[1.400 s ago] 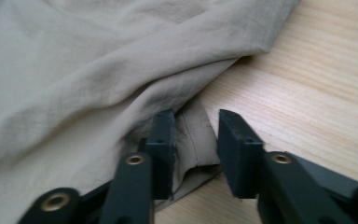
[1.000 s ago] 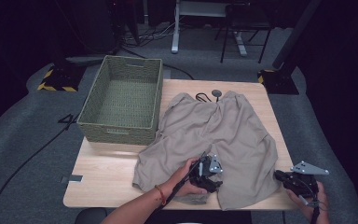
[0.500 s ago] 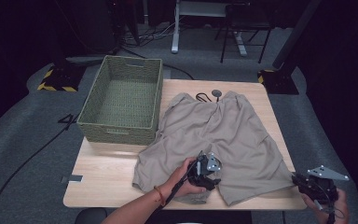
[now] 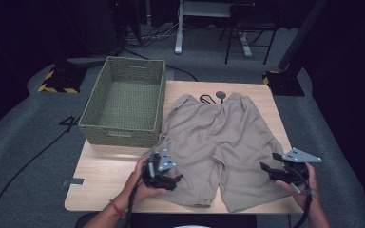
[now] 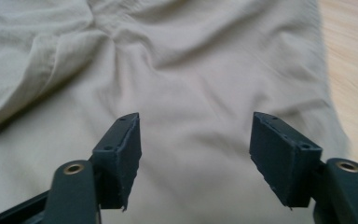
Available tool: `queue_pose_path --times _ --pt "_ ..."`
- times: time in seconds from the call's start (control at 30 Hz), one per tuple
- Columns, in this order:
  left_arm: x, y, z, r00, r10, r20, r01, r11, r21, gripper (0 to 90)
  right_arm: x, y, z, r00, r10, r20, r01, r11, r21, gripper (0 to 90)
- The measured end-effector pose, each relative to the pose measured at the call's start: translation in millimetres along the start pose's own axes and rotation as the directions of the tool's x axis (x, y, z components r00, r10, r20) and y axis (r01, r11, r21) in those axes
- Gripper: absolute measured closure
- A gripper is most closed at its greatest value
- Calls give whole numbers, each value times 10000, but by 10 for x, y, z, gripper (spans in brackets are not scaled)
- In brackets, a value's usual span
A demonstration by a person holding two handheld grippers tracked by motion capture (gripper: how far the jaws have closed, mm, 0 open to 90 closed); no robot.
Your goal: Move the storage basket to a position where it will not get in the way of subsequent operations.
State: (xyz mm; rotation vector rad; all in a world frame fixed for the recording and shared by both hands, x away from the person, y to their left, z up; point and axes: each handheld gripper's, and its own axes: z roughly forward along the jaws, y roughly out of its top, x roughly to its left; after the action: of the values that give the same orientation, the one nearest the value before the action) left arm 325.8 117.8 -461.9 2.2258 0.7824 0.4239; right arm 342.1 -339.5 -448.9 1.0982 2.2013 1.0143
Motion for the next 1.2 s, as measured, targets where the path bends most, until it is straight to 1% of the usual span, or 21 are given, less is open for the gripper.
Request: queue_pose_path --times 0.07,0.17,0.23,0.27,0.33,0.37,0.47,0.5,0.53,0.6,0.63,0.7,0.77,0.87,0.97,1.0,1.03,1.07,1.1,1.17,1.2 --pt "120 -120 -78 9976 -246 -641 253 9996 103 221 4 101 148 9994 -315 -168 316 9995 30 339" --pt "293 -285 -106 9918 -965 -839 999 9943 372 224 -17 238 389 9966 -538 -627 547 9984 136 341" --pt "365 -381 -75 9871 -1246 -1008 1316 9892 653 226 -60 323 608 9928 -730 -954 769 9963 377 352" --pt "389 -425 -54 9842 -1389 -1097 1474 9863 736 226 -95 348 708 9907 -712 -1158 772 9959 481 354" --pt "424 -501 -25 9801 -1651 -1099 1748 9808 861 226 -172 386 885 9932 -435 -1083 518 9958 755 358" --pt "435 -524 -19 9802 -1652 -1089 1752 9805 894 224 -208 398 955 9931 -356 -1119 453 9953 855 358" --pt "466 -587 -21 9749 -2034 -909 2106 9744 785 214 -288 402 1108 9947 74 -1029 35 9944 1054 362" --pt "470 -597 -26 9751 -2002 -950 2077 9753 759 209 -304 394 1145 9939 159 -1089 -32 9933 1156 358" --pt "466 -606 -28 9744 -2037 -951 2108 9749 711 206 -312 382 1174 9952 153 -962 -26 9913 1313 358" --pt "441 -620 -11 9744 -2025 -978 2084 9765 554 180 -334 345 1207 9976 157 -671 -54 9884 1515 353" --pt "427 -619 -2 9748 -2003 -984 2057 9774 480 162 -361 325 1204 9962 436 -749 -324 9889 1451 364" --pt "382 -597 18 9790 -1855 -841 1899 9807 476 166 -404 301 1172 9966 647 -506 -564 9870 1507 364" --pt "320 -559 51 9848 -1657 -527 1682 9847 461 187 -457 271 1124 9964 806 -278 -749 9836 1641 363" --pt "217 -474 95 9936 -1132 46 1126 9909 739 195 -552 216 1043 9936 1120 163 -1131 9770 1807 359" --pt "121 -420 116 9960 -762 458 717 9931 933 213 -603 244 988 9904 1268 546 -1366 9577 2532 347" --pt "108 -412 105 9967 -665 470 615 9929 1014 214 -609 268 983 9907 1143 742 -1305 9522 2762 336" --pt "103 -412 79 9979 -573 301 540 9937 984 226 -610 297 980 9917 906 908 -1131 9516 2857 338" --pt "109 -421 30 9980 -630 39 625 9951 768 233 -605 328 970 9928 717 961 -947 9602 2627 347" --pt "147 -433 -41 9970 -775 -24 775 9958 494 227 -592 365 955 9941 553 937 -754 9710 2268 358" --pt "248 -477 -168 9897 -1422 -134 1424 9897 122 195 -564 456 941 9960 610 658 -724 9797 1869 340" --pt "308 -502 -209 9861 -1644 -257 1647 9863 130 179 -542 535 932 9965 700 455 -761 9854 1521 340"
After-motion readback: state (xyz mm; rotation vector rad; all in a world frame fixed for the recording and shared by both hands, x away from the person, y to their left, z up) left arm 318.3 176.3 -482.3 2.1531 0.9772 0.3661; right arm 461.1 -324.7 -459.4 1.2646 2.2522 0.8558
